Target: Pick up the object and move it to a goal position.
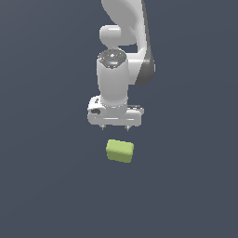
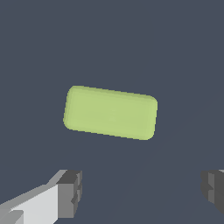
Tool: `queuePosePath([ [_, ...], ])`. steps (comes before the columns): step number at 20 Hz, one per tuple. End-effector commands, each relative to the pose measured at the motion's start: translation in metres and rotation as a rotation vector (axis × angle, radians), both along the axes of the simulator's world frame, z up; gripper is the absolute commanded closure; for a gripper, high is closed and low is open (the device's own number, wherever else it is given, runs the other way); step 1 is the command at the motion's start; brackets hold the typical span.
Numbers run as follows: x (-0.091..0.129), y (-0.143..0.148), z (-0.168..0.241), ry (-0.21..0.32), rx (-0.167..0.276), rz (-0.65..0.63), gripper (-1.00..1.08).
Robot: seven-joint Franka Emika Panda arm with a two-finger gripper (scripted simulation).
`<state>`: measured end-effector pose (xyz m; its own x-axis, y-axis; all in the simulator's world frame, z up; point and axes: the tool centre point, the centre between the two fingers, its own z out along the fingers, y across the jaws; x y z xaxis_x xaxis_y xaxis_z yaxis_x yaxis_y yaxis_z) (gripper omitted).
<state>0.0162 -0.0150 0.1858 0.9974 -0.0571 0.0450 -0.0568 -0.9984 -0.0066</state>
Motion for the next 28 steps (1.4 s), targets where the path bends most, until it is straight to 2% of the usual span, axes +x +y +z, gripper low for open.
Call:
queuePosePath([
  [1,0.000,0.000,0.000,0.000,0.000,0.000,-0.92],
  [10,0.000,0.026,0.000,0.001,-0.018,0.086,-0.92],
  [19,0.001,0.026,0.000,0.002,-0.019,0.105,-0.92],
  [28,0.006,0.026,-0.004,0.007,-0.026,0.222,-0.92],
])
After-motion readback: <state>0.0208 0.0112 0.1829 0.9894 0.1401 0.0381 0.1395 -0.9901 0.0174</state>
